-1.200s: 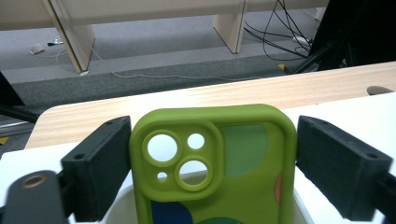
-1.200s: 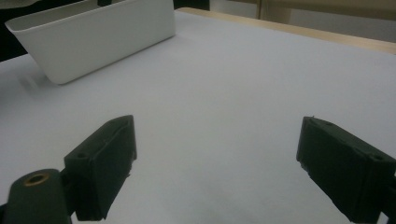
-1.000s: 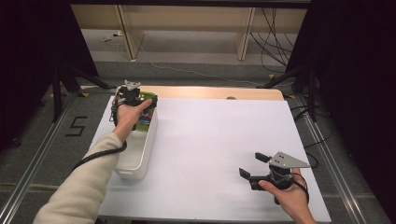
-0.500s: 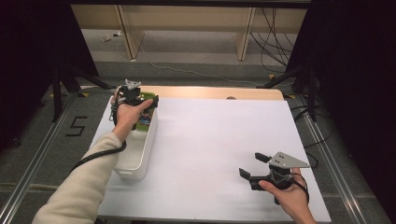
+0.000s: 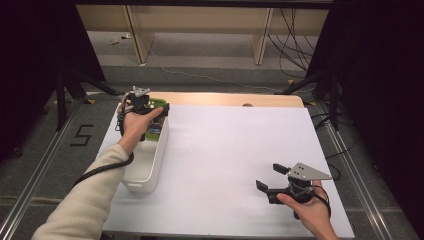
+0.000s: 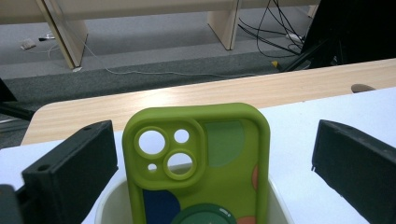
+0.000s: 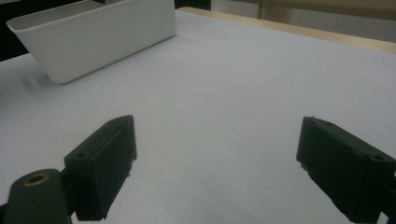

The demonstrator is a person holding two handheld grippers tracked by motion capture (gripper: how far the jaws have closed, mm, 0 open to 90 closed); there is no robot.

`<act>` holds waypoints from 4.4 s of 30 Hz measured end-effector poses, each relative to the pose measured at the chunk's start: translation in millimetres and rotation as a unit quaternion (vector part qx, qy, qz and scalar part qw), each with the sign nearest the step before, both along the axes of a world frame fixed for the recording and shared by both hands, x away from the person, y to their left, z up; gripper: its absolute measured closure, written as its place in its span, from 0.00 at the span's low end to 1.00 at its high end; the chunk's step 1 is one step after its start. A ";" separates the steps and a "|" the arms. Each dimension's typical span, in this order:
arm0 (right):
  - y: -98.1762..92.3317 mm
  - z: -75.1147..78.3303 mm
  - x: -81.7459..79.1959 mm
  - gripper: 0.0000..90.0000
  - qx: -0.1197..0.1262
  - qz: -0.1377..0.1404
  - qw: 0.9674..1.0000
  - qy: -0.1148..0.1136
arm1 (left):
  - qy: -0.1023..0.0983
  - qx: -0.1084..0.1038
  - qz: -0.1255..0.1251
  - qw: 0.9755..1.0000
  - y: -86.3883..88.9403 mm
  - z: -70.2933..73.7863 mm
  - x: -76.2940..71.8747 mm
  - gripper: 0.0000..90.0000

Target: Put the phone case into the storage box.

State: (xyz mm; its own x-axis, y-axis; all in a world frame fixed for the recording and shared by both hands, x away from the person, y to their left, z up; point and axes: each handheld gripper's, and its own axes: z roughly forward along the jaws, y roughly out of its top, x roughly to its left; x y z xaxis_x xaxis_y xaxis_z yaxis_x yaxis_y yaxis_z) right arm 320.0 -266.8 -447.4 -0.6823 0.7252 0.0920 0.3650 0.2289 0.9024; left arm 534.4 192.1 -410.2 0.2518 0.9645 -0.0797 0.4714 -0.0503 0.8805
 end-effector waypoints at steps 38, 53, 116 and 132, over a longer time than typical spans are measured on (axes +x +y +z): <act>-0.1 0.4 -0.2 0.15 0.001 -0.001 1.000 -0.001 | -0.005 -0.008 -0.041 0.999 2.2 5.0 -40.1 0.01; 0.1 0.7 -0.5 0.15 0.000 -0.002 1.000 -0.001 | -0.019 -0.012 -0.066 0.998 1.1 7.8 -66.5 0.03; 0.2 0.9 -0.6 0.15 0.002 -0.002 1.000 -0.002 | -0.057 -0.032 -0.183 0.981 -15.6 9.8 -160.4 0.06; 0.2 0.8 -0.6 0.15 0.000 -0.002 1.000 -0.002 | -0.054 -0.035 -0.201 0.977 -17.1 6.2 -179.4 0.06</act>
State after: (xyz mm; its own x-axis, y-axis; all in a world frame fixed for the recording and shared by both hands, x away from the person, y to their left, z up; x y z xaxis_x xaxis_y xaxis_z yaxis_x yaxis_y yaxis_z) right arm 319.4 -266.6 -446.6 -0.6800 0.7277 0.0894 0.3615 0.2267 0.9044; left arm 355.0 175.0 -404.1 0.6206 0.7783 -0.0952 0.3308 -0.1498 0.9317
